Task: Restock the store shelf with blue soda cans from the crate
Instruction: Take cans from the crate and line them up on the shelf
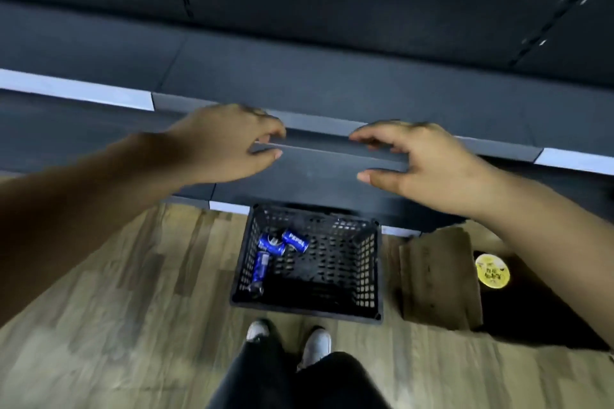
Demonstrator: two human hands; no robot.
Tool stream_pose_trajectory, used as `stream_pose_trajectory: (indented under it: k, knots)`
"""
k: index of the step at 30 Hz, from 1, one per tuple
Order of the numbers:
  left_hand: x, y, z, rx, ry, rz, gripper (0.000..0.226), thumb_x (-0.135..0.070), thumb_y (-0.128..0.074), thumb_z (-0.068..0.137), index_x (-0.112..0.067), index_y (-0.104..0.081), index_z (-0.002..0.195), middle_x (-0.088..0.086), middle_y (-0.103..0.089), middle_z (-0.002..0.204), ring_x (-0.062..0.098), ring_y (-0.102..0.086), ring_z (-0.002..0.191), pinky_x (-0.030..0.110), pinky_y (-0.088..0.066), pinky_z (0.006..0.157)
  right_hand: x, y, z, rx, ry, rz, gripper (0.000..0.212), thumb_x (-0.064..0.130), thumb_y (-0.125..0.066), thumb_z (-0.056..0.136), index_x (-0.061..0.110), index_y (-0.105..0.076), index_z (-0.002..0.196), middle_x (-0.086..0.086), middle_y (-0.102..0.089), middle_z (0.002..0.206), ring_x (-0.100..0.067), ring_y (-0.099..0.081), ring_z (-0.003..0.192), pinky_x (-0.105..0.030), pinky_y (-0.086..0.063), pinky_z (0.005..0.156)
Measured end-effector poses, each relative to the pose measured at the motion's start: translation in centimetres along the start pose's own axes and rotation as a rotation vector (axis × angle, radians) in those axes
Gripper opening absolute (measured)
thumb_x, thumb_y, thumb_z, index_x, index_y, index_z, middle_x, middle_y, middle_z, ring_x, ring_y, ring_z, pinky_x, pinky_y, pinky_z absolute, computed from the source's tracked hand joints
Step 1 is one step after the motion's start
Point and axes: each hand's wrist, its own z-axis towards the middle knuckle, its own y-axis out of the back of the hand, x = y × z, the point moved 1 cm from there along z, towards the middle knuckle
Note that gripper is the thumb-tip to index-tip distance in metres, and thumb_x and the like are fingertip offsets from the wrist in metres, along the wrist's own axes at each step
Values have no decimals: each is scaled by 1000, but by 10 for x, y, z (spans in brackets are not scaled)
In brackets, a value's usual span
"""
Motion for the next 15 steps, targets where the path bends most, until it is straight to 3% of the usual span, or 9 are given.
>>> stream_pose_trajectory:
  k: [5,11,13,15]
  knots:
    - [54,-66,-5,188,115,-39,32,-32,-55,90,-16,-60,118,1,-64,107,24,-59,100,30,-46,82,-21,-44,27,42,-59,64,46,24,-69,83,17,-57,127,3,-59,126,-12,-56,112,-14,-35,91]
    - [92,-147,0,412,187,-66,32,-29,-47,95,-14,-55,122,6,-60,120,23,-54,104,27,-37,78,-52,-132,59,339,-136,2,55,28,-66,86,20,-47,136,1,-43,143,-15,-39,131,-21,-28,106]
    - [93,-173,-3,477,266,-197,30,-26,-48,96,-11,-57,120,9,-61,118,21,-54,98,25,-34,72,-61,-160,64,390,-206,51,53,28,-66,86,20,-47,135,0,-46,140,-16,-43,127,-22,-32,101]
    - [99,-208,-5,557,429,-461,28,-24,-51,95,-7,-59,116,13,-64,112,20,-57,90,25,-41,66,-76,-195,70,405,-314,146,50,27,-66,87,21,-49,134,0,-50,137,-16,-47,122,-23,-36,97]
